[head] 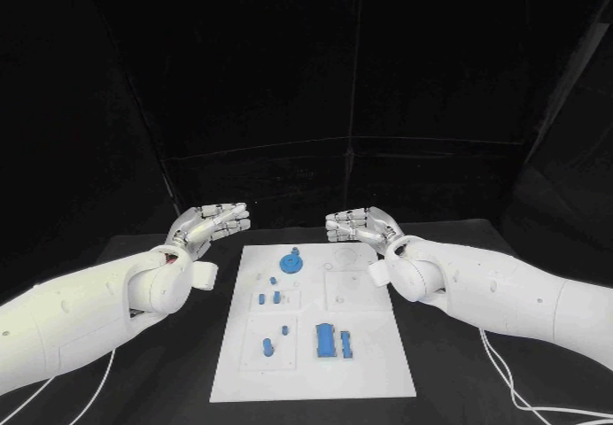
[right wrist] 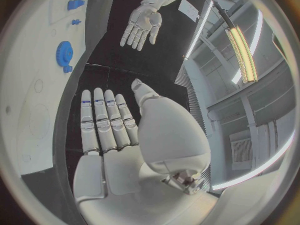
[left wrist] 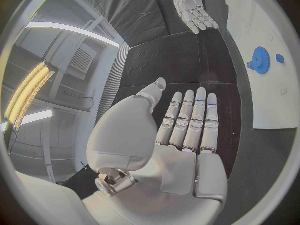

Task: Assemble the parts on the task board

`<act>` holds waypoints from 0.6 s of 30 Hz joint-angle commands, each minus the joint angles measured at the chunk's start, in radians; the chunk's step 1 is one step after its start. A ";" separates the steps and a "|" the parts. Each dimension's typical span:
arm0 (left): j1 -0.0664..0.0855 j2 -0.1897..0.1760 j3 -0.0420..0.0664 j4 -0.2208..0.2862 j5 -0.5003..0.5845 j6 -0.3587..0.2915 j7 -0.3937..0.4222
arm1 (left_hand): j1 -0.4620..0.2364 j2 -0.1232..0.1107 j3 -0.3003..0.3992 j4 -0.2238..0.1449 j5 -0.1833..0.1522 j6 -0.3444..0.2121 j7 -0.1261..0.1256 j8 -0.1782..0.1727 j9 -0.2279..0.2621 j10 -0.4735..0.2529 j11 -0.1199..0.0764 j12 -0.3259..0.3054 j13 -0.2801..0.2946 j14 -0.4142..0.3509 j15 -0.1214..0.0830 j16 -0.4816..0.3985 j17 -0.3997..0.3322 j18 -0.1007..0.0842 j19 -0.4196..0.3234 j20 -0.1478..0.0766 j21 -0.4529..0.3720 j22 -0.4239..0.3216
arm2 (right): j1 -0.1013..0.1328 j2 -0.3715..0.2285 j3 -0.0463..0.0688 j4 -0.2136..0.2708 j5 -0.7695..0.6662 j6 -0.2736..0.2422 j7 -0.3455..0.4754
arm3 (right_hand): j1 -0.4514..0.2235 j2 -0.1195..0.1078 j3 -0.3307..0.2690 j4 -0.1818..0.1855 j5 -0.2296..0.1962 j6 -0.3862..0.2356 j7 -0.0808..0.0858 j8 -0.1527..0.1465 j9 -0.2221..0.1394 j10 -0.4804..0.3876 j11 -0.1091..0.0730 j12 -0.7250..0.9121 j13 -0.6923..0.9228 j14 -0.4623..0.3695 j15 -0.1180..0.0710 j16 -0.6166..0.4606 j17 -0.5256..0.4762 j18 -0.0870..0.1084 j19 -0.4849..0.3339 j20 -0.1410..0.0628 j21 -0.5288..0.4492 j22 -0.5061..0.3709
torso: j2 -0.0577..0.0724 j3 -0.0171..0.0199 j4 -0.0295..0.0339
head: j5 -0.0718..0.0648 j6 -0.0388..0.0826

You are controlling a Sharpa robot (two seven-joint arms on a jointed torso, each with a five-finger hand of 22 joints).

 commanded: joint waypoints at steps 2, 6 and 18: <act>-0.007 -0.005 0.010 0.026 -0.007 -0.039 0.005 | -0.402 0.028 -0.076 -0.009 -0.093 -0.293 -0.056 -0.042 -0.041 -0.297 -0.055 -0.042 -0.039 -0.265 -0.050 -0.099 -0.077 -0.057 -0.221 -0.085 -0.046 -0.090 | 0.000 -0.013 0.003 0.033 0.015 -0.044 0.011 | -0.455 0.021 -0.046 -0.103 -0.058 -0.289 -0.063 -0.040 -0.044 -0.324 -0.048 -0.042 -0.043 -0.316 -0.042 -0.043 -0.049 -0.065 -0.246 -0.078 -0.103 -0.049 | -0.008 -0.0028 -0.0113 | 0.019 0.006; -0.023 -0.013 0.025 0.070 -0.016 -0.106 0.011 | -0.517 0.028 -0.097 -0.009 -0.093 -0.377 -0.072 -0.042 -0.041 -0.383 -0.071 -0.120 -0.039 -0.341 -0.064 -0.127 -0.077 -0.067 -0.284 -0.109 -0.046 -0.115 | -0.005 -0.035 0.006 0.090 0.047 -0.111 0.031 | -0.581 0.021 -0.059 -0.103 -0.074 -0.369 -0.080 -0.040 -0.056 -0.414 -0.062 -0.120 -0.043 -0.404 -0.119 -0.123 -0.063 -0.078 -0.315 -0.100 -0.132 -0.049 | -0.019 -0.0064 -0.0269 | 0.050 0.016; -0.106 -0.057 0.105 0.302 -0.065 -0.458 0.045 | -0.773 0.028 -0.145 -0.009 -0.093 -0.564 -0.163 -0.042 -0.041 -0.573 -0.160 -0.120 -0.039 -0.510 -0.143 -0.190 -0.077 -0.169 -0.426 -0.164 -0.046 -0.172 | -0.028 -0.143 0.022 0.369 0.204 -0.439 0.132 | -0.867 0.021 -0.131 -0.103 -0.166 -0.550 -0.181 -0.040 -0.126 -0.617 -0.139 -0.120 -0.043 -0.601 -0.119 -0.123 -0.141 -0.103 -0.469 -0.149 -0.197 -0.049 | -0.030 -0.0095 -0.0403 | 0.077 0.026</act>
